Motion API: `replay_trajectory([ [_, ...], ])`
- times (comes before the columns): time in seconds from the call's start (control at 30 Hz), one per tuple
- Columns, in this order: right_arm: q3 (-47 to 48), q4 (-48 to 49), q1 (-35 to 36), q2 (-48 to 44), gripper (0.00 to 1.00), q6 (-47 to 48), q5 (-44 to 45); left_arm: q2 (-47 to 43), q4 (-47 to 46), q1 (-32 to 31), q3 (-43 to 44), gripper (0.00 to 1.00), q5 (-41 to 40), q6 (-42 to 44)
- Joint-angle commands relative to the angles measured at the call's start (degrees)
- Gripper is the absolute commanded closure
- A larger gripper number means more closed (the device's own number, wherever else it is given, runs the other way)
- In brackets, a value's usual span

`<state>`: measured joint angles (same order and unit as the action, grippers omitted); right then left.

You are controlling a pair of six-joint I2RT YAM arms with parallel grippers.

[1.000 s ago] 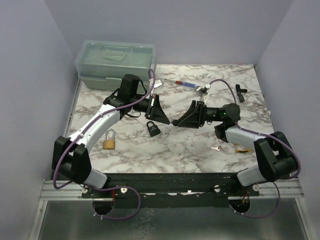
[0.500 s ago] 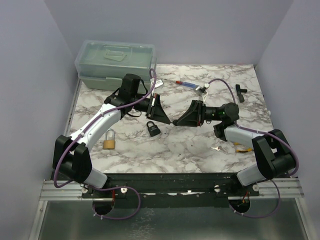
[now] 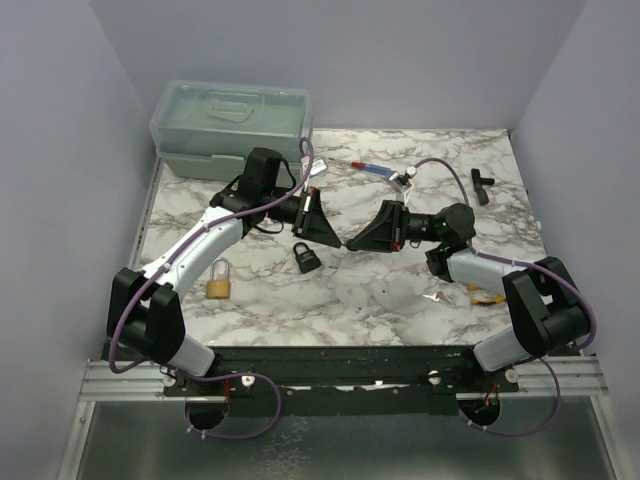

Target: Unlock with the key

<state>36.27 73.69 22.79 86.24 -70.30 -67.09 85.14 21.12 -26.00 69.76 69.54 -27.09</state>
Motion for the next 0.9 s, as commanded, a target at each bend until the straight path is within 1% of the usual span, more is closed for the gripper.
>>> replay_trajectory([
  [0.0,1.9,-2.0,0.9,-1.1,0.75,2.8,1.5,1.1,-0.5,-0.2,0.1,1.0,-2.0,1.2],
  [0.13,2.0,-2.8,1.1,-0.9,0.79,3.3,1.5,1.4,-0.5,-0.2,0.4,1.0,-2.2,1.3],
  [0.23,1.9,-3.1,1.2,-0.9,0.88,3.5,1.5,1.5,-0.5,-0.2,0.3,1.0,-2.3,1.3],
  [0.33,1.6,-3.7,1.2,-1.1,0.92,4.2,1.2,1.5,-0.5,-0.2,0.2,1.0,-2.6,1.3],
  [0.37,1.5,-4.4,1.3,-1.2,0.95,4.5,1.1,1.6,-0.5,-0.2,0.2,0.97,-2.7,1.2],
  [0.43,1.5,-7.4,1.3,-1.8,0.99,6.1,1.2,1.6,-0.5,-0.2,0.1,0.81,-2.9,1.0],
  [0.57,0.8,-16.8,1.3,-4.2,0.99,11.2,4.3,1.2,-0.5,-0.1,-0.5,0.43,-4.8,0.6],
  [0.63,-0.1,-22.8,1.3,-6.2,1.0,14.2,7.5,0.5,-0.2,-0.1,-1.1,0.31,-6.4,0.6],
  [0.73,-1.3,-33.4,1.3,-10.6,1.0,19.7,13.9,-1.0,0.4,0.0,-2.5,0.23,-9.8,0.7],
  [0.87,-4.0,-41.6,1.3,-15.4,1.0,23.0,22.0,-2.1,2.7,0.2,-4.2,0.2,-15.5,0.9],
])
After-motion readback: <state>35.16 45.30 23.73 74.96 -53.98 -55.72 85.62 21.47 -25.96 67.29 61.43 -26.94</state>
